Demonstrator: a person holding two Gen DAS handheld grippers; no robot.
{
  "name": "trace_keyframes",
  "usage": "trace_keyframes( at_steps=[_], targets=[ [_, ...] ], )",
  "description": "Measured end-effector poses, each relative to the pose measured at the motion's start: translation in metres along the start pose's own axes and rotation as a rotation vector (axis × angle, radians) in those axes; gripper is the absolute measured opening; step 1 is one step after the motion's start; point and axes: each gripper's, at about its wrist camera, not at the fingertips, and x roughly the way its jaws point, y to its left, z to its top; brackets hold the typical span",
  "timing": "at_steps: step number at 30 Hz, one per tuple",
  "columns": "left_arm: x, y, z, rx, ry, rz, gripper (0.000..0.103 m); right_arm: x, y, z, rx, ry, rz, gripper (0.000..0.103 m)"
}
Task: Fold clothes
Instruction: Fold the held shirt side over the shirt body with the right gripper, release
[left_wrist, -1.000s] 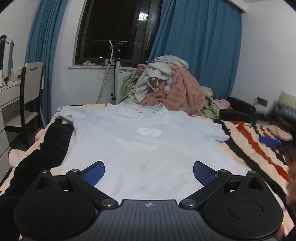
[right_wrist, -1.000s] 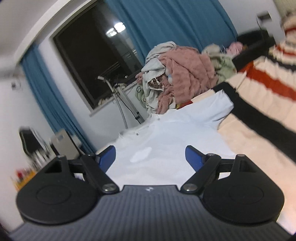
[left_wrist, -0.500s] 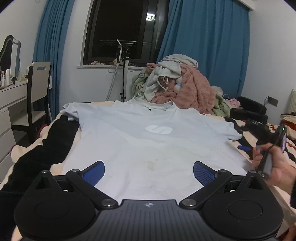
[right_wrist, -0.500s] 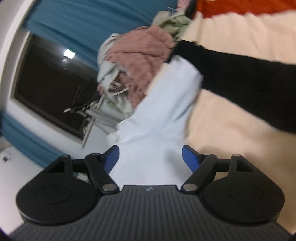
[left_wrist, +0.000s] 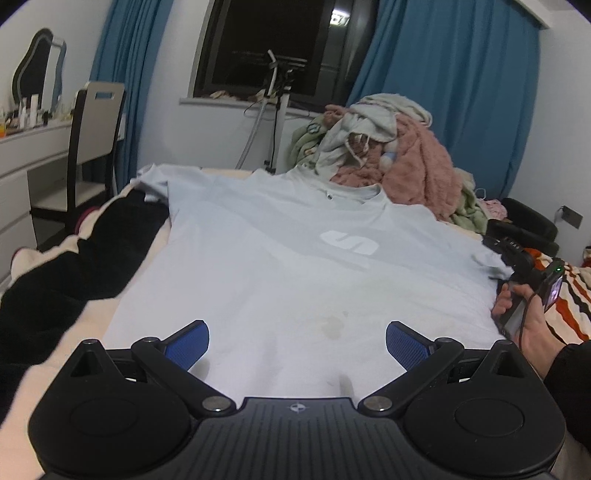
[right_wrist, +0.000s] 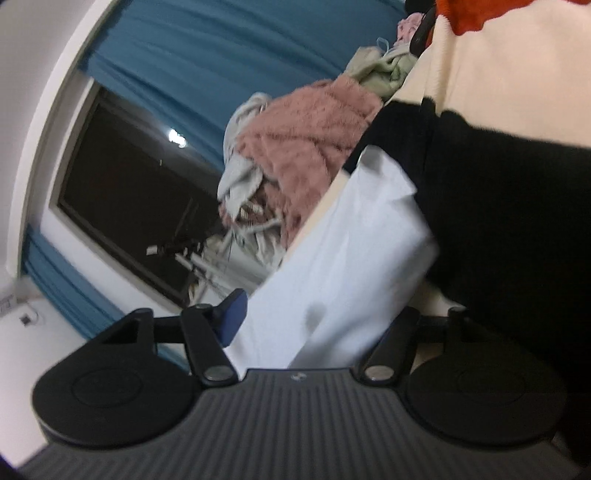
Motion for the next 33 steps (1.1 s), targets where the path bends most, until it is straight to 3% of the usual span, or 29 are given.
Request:
trace_keyframes(
  at_steps=[7,9,11,15,21,27,33],
  targets=[
    [0.033,0.008,0.0,-0.048,0.063,0.035,0.103,0.038,0.0,0.011,-0.064,-0.041,-0.007,0.064],
    [0.038,0.011,0.002,-0.078,0.076,0.039,0.103,0.042,0.004,0.011,-0.099,-0.036,-0.04,0.048],
    [0.038,0.012,0.005,-0.107,0.078,0.037,0.103,0.042,0.007,0.013,-0.094,-0.038,-0.105,0.011],
    [0.031,0.023,0.017,-0.167,0.035,0.068,0.103,0.034,0.045,0.017,-0.264,-0.041,-0.211,0.006],
    [0.005,0.038,0.036,-0.187,-0.024,0.076,0.103,0.016,0.164,0.015,-0.531,-0.08,-0.277,0.004],
    [-0.032,0.063,0.05,-0.183,-0.07,0.081,0.103,0.028,0.295,-0.045,-0.843,-0.104,-0.319,0.005],
    [-0.035,0.096,0.052,-0.201,-0.055,0.118,0.103,0.081,0.359,-0.17,-1.088,-0.009,-0.267,0.005]
  ],
)
